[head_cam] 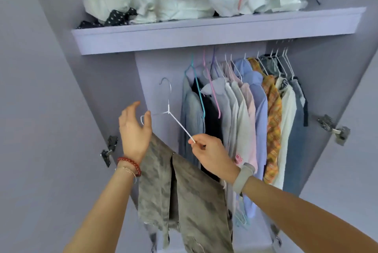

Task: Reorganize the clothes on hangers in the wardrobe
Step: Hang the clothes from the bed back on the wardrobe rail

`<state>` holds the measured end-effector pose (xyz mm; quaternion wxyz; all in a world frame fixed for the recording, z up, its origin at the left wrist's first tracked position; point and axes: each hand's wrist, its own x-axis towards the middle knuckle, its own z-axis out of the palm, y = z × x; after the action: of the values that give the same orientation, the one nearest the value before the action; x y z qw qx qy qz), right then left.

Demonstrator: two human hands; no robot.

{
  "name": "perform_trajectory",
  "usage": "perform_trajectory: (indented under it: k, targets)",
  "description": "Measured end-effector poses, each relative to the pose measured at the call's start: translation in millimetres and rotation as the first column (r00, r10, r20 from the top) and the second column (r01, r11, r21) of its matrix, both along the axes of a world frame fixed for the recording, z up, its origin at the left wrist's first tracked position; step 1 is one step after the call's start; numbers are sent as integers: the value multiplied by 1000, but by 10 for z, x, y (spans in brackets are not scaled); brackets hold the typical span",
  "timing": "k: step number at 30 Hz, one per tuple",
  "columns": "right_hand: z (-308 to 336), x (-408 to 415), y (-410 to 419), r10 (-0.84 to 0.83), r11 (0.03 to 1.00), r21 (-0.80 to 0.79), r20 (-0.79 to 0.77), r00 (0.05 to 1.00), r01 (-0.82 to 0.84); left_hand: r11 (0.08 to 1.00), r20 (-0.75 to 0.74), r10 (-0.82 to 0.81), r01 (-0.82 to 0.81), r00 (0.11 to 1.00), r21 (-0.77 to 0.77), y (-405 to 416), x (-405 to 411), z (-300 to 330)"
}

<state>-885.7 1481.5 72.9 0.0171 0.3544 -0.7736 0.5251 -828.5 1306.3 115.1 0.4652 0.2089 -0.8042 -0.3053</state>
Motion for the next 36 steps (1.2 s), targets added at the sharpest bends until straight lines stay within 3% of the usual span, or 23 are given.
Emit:
perform_trajectory:
  k: [6, 14, 18, 24, 29, 36]
  targets:
    - [143, -536, -531, -108, 984, -140, 44, 993, 113, 943, -110, 114, -142, 987, -300, -261, -228, 480]
    - [411, -1186, -1307, -308, 915, -275, 1, 951, 297, 789, -8, 266, -222, 964, -574, -775, -883, 817]
    - [525, -1542, -1611, -389, 878, -307, -14, 921, 366, 758, -19, 249, -207, 968, -618, -1063, -1108, 736]
    - [450, -2067, -1814, -418, 900, -84, 116, 901, 429, 719, -139, 220, -257, 965, -645, -1190, -1265, 649]
    - [318, -2078, -1744, -410, 907, -41, 139, 902, 419, 732, -152, 186, -241, 971, -637, -1185, -1264, 659]
    - [322, -1665, -1227, -257, 962, 72, -83, 963, 263, 853, -110, 124, -162, 986, -496, -857, -1245, 406]
